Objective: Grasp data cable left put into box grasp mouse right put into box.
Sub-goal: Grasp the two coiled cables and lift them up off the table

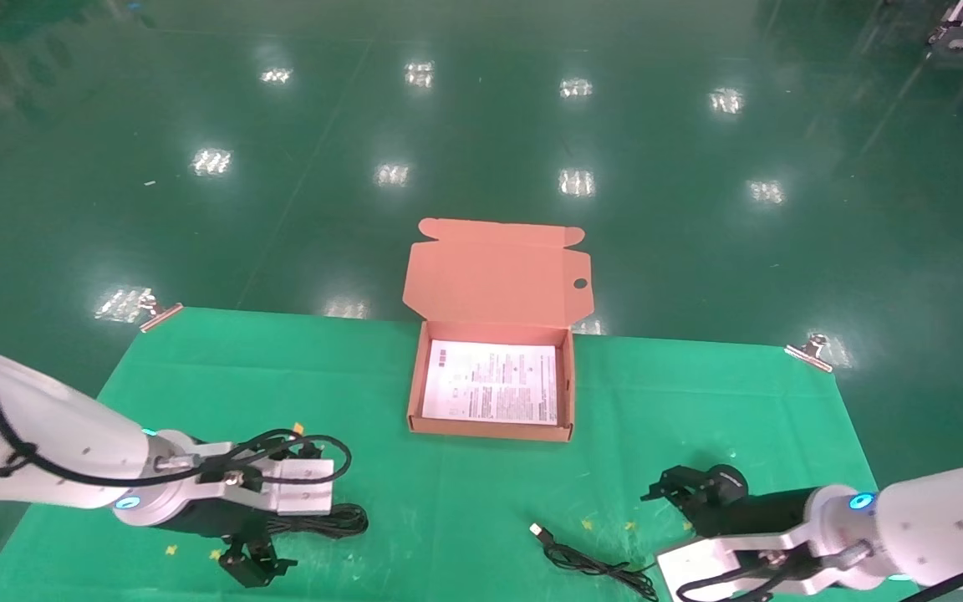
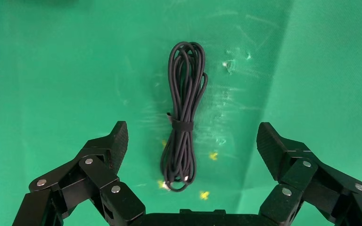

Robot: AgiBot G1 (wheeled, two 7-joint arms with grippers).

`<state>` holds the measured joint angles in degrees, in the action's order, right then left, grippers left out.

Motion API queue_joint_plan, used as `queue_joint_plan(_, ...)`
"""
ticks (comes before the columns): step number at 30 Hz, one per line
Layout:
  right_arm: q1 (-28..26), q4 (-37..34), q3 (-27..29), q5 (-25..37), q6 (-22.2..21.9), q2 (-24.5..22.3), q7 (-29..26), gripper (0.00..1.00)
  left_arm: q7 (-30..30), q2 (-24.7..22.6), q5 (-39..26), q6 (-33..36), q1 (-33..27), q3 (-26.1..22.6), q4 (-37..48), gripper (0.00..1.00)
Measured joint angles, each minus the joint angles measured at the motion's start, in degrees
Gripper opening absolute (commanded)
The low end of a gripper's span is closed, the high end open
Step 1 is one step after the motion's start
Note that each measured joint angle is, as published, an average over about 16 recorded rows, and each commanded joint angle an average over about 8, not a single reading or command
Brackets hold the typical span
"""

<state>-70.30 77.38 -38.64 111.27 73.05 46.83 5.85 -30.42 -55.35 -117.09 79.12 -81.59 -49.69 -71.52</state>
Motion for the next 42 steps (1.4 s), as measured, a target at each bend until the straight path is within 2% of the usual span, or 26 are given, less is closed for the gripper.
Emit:
queue_joint_plan(6,1.35,-1.07,-0.87,3.88,-2.00,2.98,-5.87,1.00,0.45,-2.34,-0.28,-2.75,0.24,0.23,8.67,1.00)
queue_joint_plan(12,1.79,-4.02,-1.27,5.50,-2.86,5.94,-10.26,1.00,3.73,-4.64,1.55,-5.90,-0.38,1.26,20.22,1.00)
queue_joint_plan(22,1.02,-12.28,-1.93,6.71,-4.62,10.46,-11.79,1.00,11.87,-8.09,4.21,-10.89,-2.57,2.85,37.10,1.00)
queue_joint_plan(24,0.76,-13.95,-2.16,7.15,-5.07,11.21,-11.41,1.00,13.39,-8.61,4.58,-11.60,-2.97,3.07,39.58,0.90)
queue_joint_plan(25,0.63,-14.73,-2.28,7.37,-5.30,11.55,-11.22,1.00,14.08,-8.85,4.74,-11.93,-3.16,3.17,40.70,0.79)
queue_joint_plan(26,0.51,-15.44,-2.39,7.61,-5.52,11.86,-11.00,0.95,14.69,-9.05,4.88,-12.21,-3.33,3.26,41.68,0.66)
queue_joint_plan(30,0.12,-17.69,-2.81,8.38,-6.18,12.80,-10.26,0.46,16.62,-9.66,5.33,-12.99,-3.85,3.50,44.56,0.16)
queue_joint_plan(31,0.04,-18.09,-2.90,8.53,-6.29,12.96,-10.11,0.34,16.96,-9.76,5.42,-13.11,-3.95,3.54,45.05,0.07)
queue_joint_plan(32,-0.03,-18.42,-2.98,8.66,-6.38,13.10,-9.98,0.21,17.24,-9.84,5.49,-13.20,-4.02,3.57,45.44,0.01)
queue_joint_plan(33,-0.08,-18.69,-3.04,8.78,-6.46,13.21,-9.88,0.09,17.47,-9.90,5.55,-13.26,-4.08,3.60,45.77,0.00)
queue_joint_plan(34,-0.12,-18.90,-3.08,8.86,-6.53,13.29,-9.83,0.01,17.64,-9.94,5.60,-13.30,-4.13,3.62,46.00,0.00)
queue_joint_plan(42,-0.18,-19.00,-3.12,8.90,-6.56,13.33,-9.79,0.00,17.69,-9.96,5.68,-13.32,-4.19,3.64,46.05,0.00)
